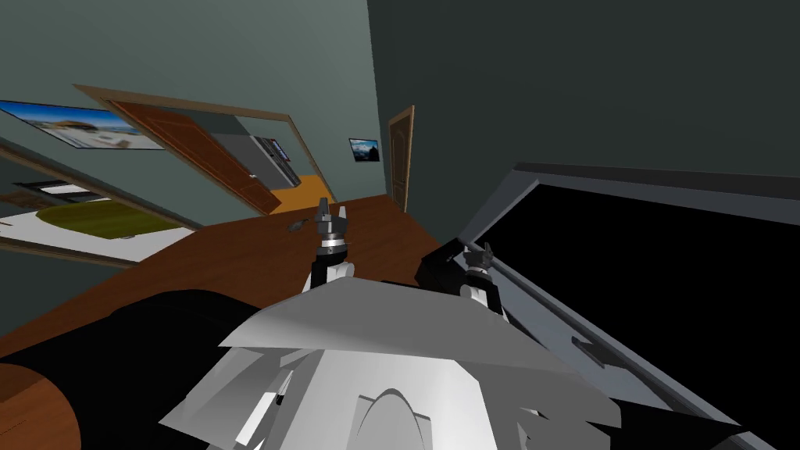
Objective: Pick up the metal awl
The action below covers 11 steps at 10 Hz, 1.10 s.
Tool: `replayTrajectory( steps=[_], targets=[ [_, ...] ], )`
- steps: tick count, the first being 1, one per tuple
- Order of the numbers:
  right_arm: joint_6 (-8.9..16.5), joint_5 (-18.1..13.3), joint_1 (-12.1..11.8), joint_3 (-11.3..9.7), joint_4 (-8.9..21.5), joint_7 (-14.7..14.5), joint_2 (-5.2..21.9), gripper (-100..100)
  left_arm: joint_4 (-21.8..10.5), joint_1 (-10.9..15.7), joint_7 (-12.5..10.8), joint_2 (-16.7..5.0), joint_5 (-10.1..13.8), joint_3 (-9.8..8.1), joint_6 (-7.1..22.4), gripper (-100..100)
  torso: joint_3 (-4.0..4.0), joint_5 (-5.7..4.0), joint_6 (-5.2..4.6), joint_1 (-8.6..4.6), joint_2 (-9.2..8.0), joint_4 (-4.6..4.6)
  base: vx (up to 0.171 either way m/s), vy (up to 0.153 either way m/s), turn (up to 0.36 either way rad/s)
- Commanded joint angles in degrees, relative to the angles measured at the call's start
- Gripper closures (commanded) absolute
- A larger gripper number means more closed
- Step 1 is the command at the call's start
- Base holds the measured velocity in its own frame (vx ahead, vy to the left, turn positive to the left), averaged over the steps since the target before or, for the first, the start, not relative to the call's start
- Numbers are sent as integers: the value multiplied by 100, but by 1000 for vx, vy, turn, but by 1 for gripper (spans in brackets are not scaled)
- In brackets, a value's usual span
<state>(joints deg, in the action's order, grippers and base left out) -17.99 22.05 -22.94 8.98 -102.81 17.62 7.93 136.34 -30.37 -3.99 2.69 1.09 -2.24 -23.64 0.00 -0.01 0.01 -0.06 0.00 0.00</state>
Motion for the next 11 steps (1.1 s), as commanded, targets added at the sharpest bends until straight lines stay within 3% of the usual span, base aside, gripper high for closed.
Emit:
replayTrajectory(
  steps=[1,6,7,8,10,11],
  targets=[
    [215,286,55,137,286,286,59,-100,0,0,0,0,0,0,0,0,0,0,0,0,0,0,-12,-31,377],
    [478,694,172,305,937,723,140,-100,0,0,0,0,0,0,0,0,1,0,-2,-3,-1,1,-9,-23,161],
    [608,891,237,385,1108,926,185,-100,0,-1,0,0,0,-1,0,0,1,0,-6,-3,-1,0,-17,-29,230],
    [608,891,237,385,1217,926,185,-100,0,0,0,0,0,-1,0,0,1,-1,-1,-6,-2,1,-16,-28,124],
    [861,1280,380,538,1708,1329,283,-100,0,-1,0,0,0,-1,0,0,4,-1,-3,-5,-6,1,-29,-33,277],
    [861,1280,380,538,1783,1329,283,-100,0,0,0,0,0,-1,0,0,5,-2,-2,-10,-8,2,-21,-42,157]
  ],
)
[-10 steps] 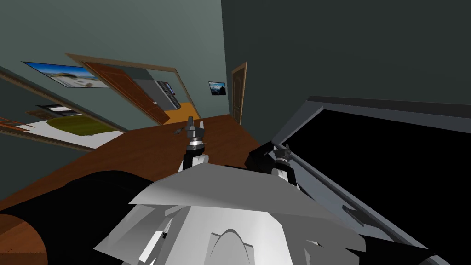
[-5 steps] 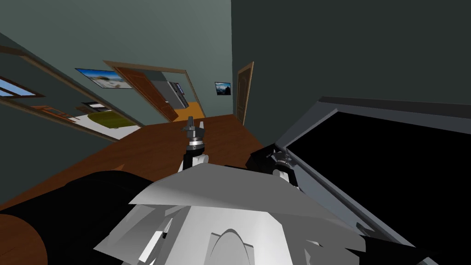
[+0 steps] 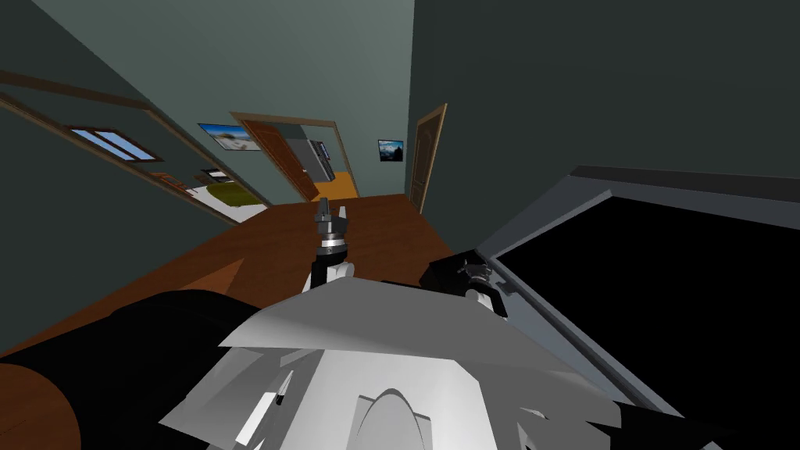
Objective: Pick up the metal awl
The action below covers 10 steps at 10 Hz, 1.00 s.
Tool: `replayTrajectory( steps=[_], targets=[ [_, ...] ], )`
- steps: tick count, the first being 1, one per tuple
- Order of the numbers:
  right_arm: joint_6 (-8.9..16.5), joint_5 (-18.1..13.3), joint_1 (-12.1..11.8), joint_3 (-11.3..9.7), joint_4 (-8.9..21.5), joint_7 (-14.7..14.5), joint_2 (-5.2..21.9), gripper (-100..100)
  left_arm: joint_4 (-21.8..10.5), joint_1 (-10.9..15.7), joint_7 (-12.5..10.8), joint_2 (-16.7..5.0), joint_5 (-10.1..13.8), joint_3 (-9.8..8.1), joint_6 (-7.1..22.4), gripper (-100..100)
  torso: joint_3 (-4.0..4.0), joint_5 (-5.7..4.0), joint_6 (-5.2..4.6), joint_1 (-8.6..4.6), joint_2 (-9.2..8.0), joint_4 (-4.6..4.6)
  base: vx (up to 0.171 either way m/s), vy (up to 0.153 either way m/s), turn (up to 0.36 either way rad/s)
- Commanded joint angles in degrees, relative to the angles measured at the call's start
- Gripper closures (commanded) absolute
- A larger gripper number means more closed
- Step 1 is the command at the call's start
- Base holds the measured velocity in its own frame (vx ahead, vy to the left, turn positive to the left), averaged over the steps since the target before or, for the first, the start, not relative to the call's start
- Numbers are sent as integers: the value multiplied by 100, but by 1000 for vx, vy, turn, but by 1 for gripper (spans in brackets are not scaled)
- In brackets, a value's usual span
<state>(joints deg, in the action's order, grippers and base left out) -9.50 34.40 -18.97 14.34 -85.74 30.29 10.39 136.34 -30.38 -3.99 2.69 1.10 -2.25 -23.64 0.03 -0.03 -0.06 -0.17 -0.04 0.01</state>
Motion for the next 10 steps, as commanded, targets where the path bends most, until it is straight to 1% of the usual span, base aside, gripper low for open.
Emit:
replayTrajectory(
  steps=[1,2,3,4,5,6,7,8,9,10],
  targets=[
    [134,235,60,74,286,261,90,-100,0,0,0,0,0,0,0,0,0,0,0,0,0,0,-25,-33,202],
    [134,235,60,74,360,261,90,-100,0,1,0,0,0,0,0,0,0,0,2,2,0,0,-26,-33,127],
    [253,421,139,142,562,457,144,-100,0,0,0,0,0,0,0,0,1,0,-1,2,-2,0,-32,-34,224],
    [253,421,139,142,642,457,144,-100,0,1,0,0,0,0,0,0,2,0,2,2,-3,1,-25,-33,125],
    [367,603,221,207,920,650,200,-100,0,0,0,0,0,0,0,0,0,0,-1,1,0,0,-29,-33,200],
    [477,780,304,268,1068,834,257,-100,0,0,0,0,0,0,0,0,1,0,1,2,-1,0,-44,-46,274],
    [477,780,304,268,1194,838,257,-100,0,0,0,0,0,0,0,0,3,0,1,-2,-5,1,-41,-42,189],
    [582,951,388,325,1381,1022,315,-100,0,0,0,0,0,0,0,0,3,0,-1,-2,-5,1,-53,-43,206],
    [582,951,388,325,1461,1022,315,-100,0,0,0,0,0,0,0,0,4,0,1,-3,-8,2,-38,-36,107],
    [681,1116,472,378,1641,1199,373,-100,0,0,0,0,0,0,0,0,3,0,-3,0,-5,1,-31,-37,205]
  ],
)
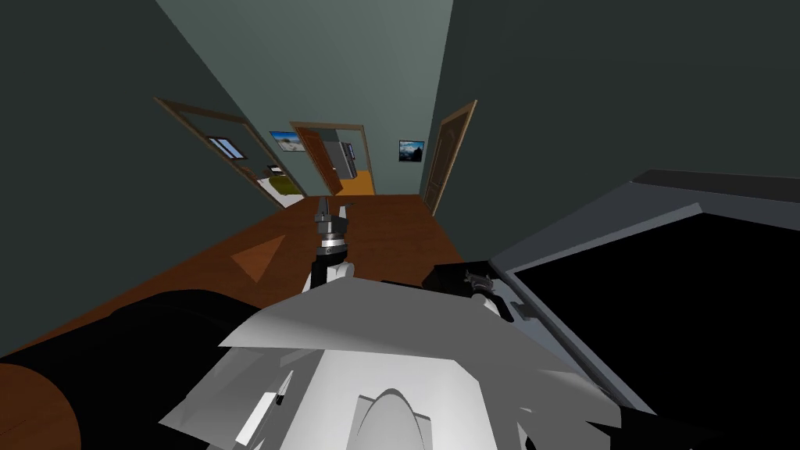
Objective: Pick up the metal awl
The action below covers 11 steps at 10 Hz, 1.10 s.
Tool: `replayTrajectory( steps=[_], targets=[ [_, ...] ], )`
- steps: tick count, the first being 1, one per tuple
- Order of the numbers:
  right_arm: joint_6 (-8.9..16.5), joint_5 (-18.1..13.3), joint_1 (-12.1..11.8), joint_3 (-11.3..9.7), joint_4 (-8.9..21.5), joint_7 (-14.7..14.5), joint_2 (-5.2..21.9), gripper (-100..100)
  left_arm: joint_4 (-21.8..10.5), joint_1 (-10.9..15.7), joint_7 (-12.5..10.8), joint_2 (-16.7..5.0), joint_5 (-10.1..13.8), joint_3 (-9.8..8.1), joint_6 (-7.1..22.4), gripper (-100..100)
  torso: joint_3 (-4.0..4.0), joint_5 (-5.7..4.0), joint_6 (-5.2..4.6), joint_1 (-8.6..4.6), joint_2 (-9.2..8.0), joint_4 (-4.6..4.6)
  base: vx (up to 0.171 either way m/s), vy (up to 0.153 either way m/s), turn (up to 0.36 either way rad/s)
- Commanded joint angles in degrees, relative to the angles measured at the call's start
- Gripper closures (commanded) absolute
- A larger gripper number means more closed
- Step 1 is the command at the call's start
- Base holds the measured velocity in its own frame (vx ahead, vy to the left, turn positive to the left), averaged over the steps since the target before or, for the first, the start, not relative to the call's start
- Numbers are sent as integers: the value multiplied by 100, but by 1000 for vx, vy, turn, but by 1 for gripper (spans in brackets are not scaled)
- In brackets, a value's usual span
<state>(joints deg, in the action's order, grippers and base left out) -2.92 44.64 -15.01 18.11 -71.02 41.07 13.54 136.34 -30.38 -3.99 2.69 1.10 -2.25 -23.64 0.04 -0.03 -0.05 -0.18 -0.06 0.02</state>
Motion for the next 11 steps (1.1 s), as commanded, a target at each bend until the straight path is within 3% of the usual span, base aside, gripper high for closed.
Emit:
replayTrajectory(
  steps=[1,5,8,11],
  targets=[
    [24,92,76,1,248,121,57,-100,0,0,0,0,0,0,0,0,0,0,0,0,0,0,-28,-33,108],
    [287,539,321,139,913,607,228,-100,0,0,0,0,0,0,0,0,1,0,-1,3,-2,0,-46,-29,186],
    [362,670,397,177,1175,752,283,-100,0,0,0,0,0,0,0,0,3,0,-3,-1,-5,1,-46,-35,107],
    [548,1006,602,270,1718,1123,438,-100,0,0,0,0,0,0,0,0,3,-1,-3,-2,-5,1,-59,-35,191]
  ],
)
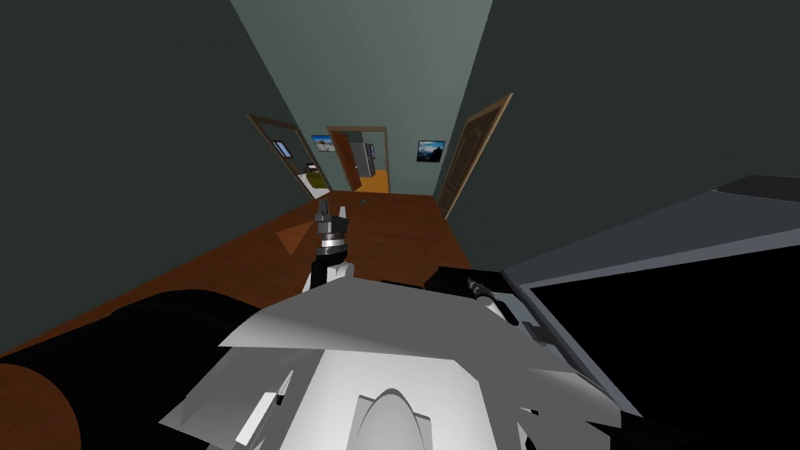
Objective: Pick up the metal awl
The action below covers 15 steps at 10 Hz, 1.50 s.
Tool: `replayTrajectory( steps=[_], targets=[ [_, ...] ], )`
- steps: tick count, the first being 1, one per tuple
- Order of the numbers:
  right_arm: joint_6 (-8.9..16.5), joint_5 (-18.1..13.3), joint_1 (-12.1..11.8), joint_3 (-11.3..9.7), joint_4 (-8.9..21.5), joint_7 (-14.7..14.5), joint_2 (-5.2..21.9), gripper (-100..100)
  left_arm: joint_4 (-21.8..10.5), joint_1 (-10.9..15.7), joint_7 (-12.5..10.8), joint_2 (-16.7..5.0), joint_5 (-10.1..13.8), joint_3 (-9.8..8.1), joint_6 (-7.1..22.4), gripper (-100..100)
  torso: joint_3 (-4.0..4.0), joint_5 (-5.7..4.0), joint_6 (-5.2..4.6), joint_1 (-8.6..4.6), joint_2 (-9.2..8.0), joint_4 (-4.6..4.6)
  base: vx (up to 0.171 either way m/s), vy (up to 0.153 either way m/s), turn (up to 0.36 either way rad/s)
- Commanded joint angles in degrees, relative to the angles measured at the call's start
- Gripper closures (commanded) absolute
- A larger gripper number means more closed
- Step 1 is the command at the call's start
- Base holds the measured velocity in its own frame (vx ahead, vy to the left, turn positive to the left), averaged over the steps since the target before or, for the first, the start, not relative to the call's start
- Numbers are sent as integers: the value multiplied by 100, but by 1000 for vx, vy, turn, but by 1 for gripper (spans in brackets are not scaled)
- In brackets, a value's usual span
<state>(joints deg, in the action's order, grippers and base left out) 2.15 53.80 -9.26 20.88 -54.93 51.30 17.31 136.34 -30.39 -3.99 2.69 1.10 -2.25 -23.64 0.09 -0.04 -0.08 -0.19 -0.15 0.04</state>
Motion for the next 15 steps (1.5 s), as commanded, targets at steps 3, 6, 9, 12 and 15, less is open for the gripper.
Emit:
replayTrajectory(
  steps=[3,6,9,12,15],
  targets=[
    [194,376,214,66,580,423,214,-100,0,-1,0,0,0,0,0,0,0,0,-3,-3,1,0,-68,-36,165],
    [229,349,223,117,573,423,197,0,0,-1,0,0,0,-1,0,0,-7,1,-5,5,13,-3,-29,-16,56],
    [-139,73,-18,-122,740,991,297,-100,1,-2,0,0,0,-1,0,0,-29,3,-3,13,52,-11,66,3,69],
    [-505,-202,-259,-361,909,1397,397,-100,0,-2,0,0,0,0,0,0,-26,4,-2,17,46,-9,52,6,70],
    [-794,-477,-499,-600,1079,1905,497,-100,0,-2,0,0,0,-1,0,0,-20,3,-4,13,35,-8,40,-1,37]
  ],
)
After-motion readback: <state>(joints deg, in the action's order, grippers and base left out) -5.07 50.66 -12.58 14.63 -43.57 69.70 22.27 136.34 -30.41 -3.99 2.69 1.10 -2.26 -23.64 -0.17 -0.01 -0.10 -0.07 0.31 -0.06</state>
